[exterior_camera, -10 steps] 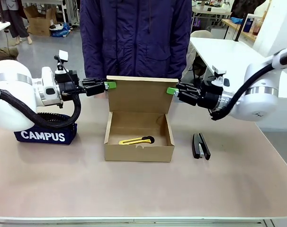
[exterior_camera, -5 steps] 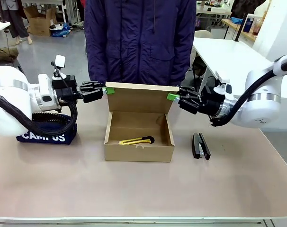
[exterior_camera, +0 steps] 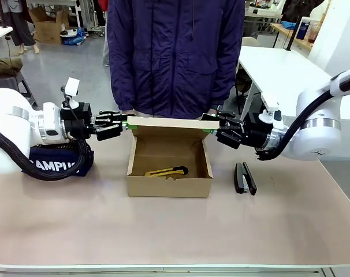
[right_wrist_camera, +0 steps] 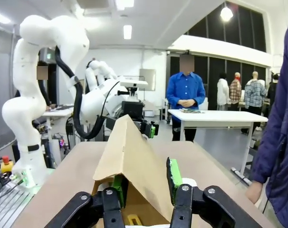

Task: Pack the item into the box.
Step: Close the Mailer Box.

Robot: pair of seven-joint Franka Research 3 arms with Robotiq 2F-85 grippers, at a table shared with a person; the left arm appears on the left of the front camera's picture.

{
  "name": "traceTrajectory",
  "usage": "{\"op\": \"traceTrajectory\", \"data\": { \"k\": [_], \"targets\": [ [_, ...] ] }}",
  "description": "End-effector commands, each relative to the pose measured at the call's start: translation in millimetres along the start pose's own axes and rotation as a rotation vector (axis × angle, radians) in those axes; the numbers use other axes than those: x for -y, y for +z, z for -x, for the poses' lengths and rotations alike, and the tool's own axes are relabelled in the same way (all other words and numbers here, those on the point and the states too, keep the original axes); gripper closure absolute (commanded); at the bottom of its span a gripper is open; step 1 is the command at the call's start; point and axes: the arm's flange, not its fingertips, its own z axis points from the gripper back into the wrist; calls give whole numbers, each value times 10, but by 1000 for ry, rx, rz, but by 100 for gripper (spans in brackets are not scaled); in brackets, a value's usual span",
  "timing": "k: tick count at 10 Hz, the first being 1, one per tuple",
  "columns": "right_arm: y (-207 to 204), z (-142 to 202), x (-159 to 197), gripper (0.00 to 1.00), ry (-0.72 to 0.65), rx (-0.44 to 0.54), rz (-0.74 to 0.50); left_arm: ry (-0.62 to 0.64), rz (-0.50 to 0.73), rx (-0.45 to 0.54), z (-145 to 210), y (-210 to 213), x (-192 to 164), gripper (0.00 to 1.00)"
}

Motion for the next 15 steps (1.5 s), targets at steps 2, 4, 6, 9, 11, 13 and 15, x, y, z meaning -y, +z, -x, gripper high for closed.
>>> {"op": "traceTrajectory", "data": {
  "k": [2,4,6,9,11,13,15],
  "targets": [
    [118,35,-126,0,26,-64,-44,-41,-16,-1,2,92,52,0],
    [253,43,-152,0,12,-64,-44,-58,4,-22,0,151,87,0],
    [411,32,-171,0,10,-45,-29,-89,77,-85,2,264,178,0],
    [719,-33,-197,0,-26,-60,-16,-102,143,-113,-82,644,281,0],
    [784,-167,-202,0,-37,-27,67,-142,39,-78,-228,879,287,0],
    [440,-169,-208,0,-81,-75,122,-143,-36,30,-306,724,235,0],
    [132,-189,-218,0,-145,-46,163,-130,-55,49,-243,440,155,0]
  ]
}}
